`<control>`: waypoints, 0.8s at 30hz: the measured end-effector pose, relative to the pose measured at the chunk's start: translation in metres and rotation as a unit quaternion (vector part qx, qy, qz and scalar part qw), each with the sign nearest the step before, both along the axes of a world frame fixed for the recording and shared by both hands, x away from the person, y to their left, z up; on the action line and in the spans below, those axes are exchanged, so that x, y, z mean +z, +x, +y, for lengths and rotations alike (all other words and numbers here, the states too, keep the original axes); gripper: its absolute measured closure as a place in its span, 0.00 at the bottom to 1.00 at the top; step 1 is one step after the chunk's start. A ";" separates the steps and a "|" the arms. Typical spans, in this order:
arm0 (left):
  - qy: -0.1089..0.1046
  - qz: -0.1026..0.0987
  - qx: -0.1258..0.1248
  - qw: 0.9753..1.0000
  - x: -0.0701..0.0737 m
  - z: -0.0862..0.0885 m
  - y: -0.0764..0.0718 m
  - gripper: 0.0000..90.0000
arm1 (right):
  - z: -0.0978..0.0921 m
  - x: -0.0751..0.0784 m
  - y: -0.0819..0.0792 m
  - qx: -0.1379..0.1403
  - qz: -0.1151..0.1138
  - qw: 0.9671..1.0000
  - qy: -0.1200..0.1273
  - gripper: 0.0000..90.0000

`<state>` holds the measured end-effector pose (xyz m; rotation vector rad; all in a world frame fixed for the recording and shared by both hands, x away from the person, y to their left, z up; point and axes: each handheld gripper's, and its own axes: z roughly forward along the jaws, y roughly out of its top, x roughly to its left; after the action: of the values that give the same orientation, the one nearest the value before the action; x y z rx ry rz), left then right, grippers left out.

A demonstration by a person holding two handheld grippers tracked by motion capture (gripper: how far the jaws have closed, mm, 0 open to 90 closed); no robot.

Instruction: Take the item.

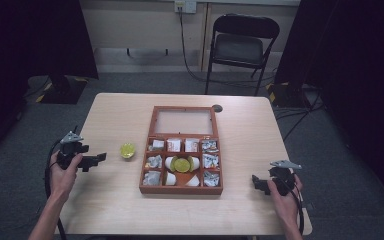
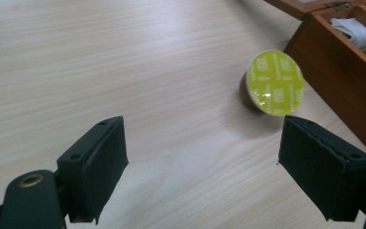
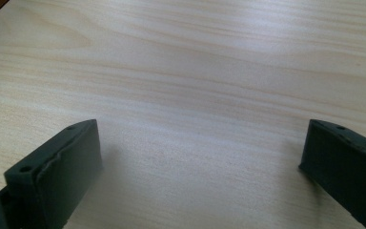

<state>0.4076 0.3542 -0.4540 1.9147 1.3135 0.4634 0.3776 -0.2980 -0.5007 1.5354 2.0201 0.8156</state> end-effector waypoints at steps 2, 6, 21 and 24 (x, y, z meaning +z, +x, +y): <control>0.005 0.001 0.004 1.000 -0.002 0.004 -0.001 0.18 | 0.000 0.000 0.000 0.000 0.000 1.000 0.000 0.00; 0.026 0.009 0.015 1.000 -0.011 0.008 0.001 0.18 | 0.000 0.000 0.000 0.000 0.000 1.000 0.000 0.00; 0.066 0.032 0.034 0.997 -0.045 0.009 0.005 0.18 | 0.000 0.000 0.000 0.000 0.000 1.000 0.000 0.00; 0.060 0.022 0.035 0.997 -0.047 0.008 0.005 0.17 | 0.000 0.000 0.000 0.000 0.000 1.000 0.000 0.00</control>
<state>0.4125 0.3618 -0.5006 1.9922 1.4137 0.5502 0.3775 -0.2980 -0.5007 1.5355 2.0202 0.8162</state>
